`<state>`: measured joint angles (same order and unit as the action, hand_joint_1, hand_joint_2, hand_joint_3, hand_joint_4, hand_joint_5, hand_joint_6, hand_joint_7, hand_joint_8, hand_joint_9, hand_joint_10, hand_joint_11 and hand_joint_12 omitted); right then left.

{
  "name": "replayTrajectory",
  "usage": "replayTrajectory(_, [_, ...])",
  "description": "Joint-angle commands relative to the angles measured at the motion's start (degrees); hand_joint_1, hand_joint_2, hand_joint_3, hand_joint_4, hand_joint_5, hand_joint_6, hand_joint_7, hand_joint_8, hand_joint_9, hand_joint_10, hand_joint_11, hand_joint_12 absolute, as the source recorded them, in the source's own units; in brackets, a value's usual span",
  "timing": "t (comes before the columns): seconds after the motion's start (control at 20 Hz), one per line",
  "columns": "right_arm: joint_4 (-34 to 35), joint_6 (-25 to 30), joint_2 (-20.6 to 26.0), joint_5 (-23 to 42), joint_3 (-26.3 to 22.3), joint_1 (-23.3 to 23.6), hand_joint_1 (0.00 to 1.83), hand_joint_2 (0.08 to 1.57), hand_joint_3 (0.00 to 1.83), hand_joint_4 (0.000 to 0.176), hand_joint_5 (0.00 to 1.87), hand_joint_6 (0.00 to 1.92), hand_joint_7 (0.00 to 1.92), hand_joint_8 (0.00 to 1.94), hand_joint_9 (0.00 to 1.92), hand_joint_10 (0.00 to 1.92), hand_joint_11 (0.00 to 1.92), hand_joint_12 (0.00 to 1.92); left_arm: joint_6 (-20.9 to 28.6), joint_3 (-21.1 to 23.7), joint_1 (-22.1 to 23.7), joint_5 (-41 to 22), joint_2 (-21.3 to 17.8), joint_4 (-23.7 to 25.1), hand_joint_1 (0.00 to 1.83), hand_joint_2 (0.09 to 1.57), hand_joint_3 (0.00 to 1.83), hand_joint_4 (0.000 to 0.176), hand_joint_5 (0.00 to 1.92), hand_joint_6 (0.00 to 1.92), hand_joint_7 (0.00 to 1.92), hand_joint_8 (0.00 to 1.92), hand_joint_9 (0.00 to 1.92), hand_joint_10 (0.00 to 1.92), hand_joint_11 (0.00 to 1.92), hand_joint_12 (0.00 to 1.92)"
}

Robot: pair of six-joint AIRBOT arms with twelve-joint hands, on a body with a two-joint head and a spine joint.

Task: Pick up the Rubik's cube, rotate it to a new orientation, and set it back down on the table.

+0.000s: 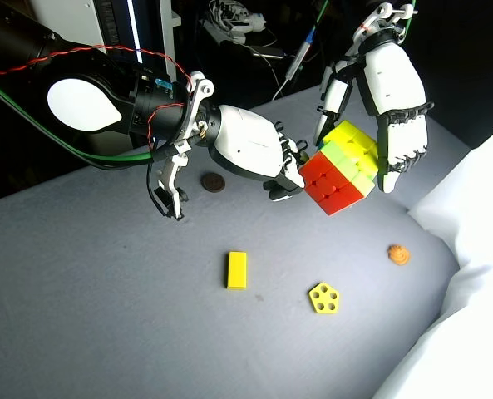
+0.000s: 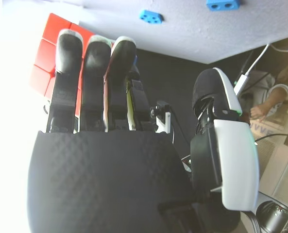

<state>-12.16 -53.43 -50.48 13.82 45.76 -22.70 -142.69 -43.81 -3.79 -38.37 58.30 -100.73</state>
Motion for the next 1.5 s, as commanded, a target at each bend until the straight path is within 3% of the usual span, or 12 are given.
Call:
replayTrajectory(0.0, [1.08,0.0,0.13,6.29,0.31,0.98,0.28,1.23,0.0,0.0,0.13,0.0,0.39,1.73,0.42,1.92,0.31,1.92,0.59,0.24,1.01,1.38,-0.35,3.47,1.12,1.35,0.0,0.0,0.54,1.43,0.62,1.78,0.38,1.62,0.24,1.78])
replayTrajectory(0.3, [1.69,-0.04,-0.23,6.25,0.85,1.58,0.31,1.21,0.0,0.0,0.16,0.01,0.44,1.7,0.47,1.92,0.38,1.92,0.59,0.22,1.01,1.37,-0.35,3.47,1.12,1.34,0.0,0.0,0.57,1.42,0.62,1.77,0.4,1.61,0.24,1.78])
replayTrajectory(0.85, [2.22,-0.12,-1.82,5.98,2.98,1.61,0.29,1.23,0.0,0.0,0.14,0.0,0.41,1.7,0.44,1.92,0.35,1.92,0.59,0.22,0.92,1.37,-0.35,3.47,1.1,1.35,0.0,0.0,0.53,1.48,0.61,1.76,0.4,1.58,0.24,1.75])
replayTrajectory(1.3, [4.13,-1.0,-2.69,5.89,4.89,1.66,0.3,1.22,0.0,0.0,0.14,0.0,0.4,1.69,0.43,1.92,0.32,1.92,0.59,0.19,0.93,1.37,-0.35,3.26,1.13,1.33,0.0,0.0,0.57,1.41,0.66,1.72,0.44,1.56,0.27,1.74])
replayTrajectory(1.45, [4.37,-1.02,-3.09,5.69,5.63,1.57,0.3,1.22,0.0,0.0,0.14,0.0,0.42,1.69,0.45,1.92,0.36,1.92,0.59,0.19,0.93,1.37,-0.35,3.26,1.1,1.35,0.0,0.0,0.54,1.48,0.61,1.78,0.4,1.59,0.24,1.74])
